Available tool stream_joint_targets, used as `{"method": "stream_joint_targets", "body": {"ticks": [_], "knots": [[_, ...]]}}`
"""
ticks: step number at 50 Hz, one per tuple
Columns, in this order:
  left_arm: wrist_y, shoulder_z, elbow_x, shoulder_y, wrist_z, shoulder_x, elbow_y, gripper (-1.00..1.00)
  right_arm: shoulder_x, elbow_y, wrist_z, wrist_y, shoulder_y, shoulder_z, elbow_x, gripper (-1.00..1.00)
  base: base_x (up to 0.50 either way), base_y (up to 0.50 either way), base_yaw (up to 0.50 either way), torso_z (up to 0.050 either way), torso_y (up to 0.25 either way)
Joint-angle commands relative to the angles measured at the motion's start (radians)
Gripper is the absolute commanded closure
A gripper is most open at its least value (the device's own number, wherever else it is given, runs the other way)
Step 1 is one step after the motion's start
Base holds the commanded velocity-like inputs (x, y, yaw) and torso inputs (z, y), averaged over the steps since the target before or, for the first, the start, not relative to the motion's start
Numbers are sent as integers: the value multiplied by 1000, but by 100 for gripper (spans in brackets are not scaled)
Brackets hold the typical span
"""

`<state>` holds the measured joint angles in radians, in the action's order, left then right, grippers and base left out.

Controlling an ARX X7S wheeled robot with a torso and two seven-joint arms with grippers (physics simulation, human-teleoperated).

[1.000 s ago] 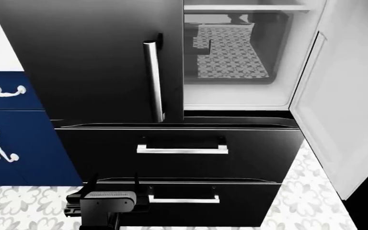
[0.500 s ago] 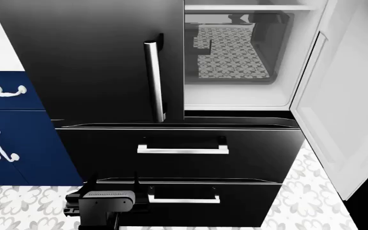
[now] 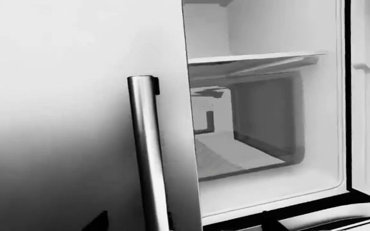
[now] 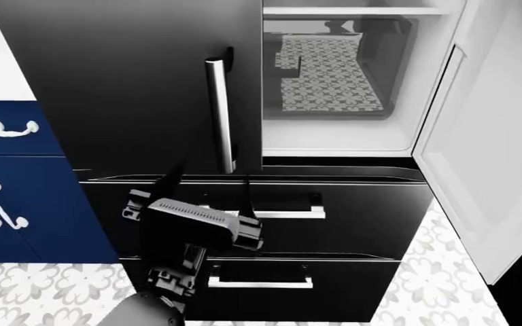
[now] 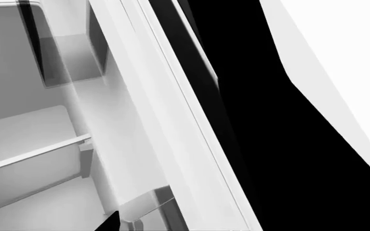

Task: Open the fridge doors

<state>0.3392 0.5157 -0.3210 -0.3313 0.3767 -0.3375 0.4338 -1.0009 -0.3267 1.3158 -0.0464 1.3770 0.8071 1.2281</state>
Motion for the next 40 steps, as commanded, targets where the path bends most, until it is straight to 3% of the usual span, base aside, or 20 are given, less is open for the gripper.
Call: {"method": "stream_joint_targets", "body": {"ticks": [1, 10, 30, 40], "knots": [[172, 42, -37, -207, -41, 50, 51, -100, -27, 199, 216, -36, -150, -38, 18, -100, 0, 0, 0, 0, 0], [190, 18, -74, -288, -51, 105, -35, -100, -21, 204, 207, -37, -159, -45, 12, -100, 0, 0, 0, -3, 0], [253, -34, -10, -297, 150, 155, -27, -100, -14, 209, 197, -44, -170, -63, 8, -100, 0, 0, 0, -4, 0], [195, -57, -44, -325, 107, 182, -161, -100, -13, 209, 195, -42, -181, -72, 6, -100, 0, 0, 0, -3, 0]]}}
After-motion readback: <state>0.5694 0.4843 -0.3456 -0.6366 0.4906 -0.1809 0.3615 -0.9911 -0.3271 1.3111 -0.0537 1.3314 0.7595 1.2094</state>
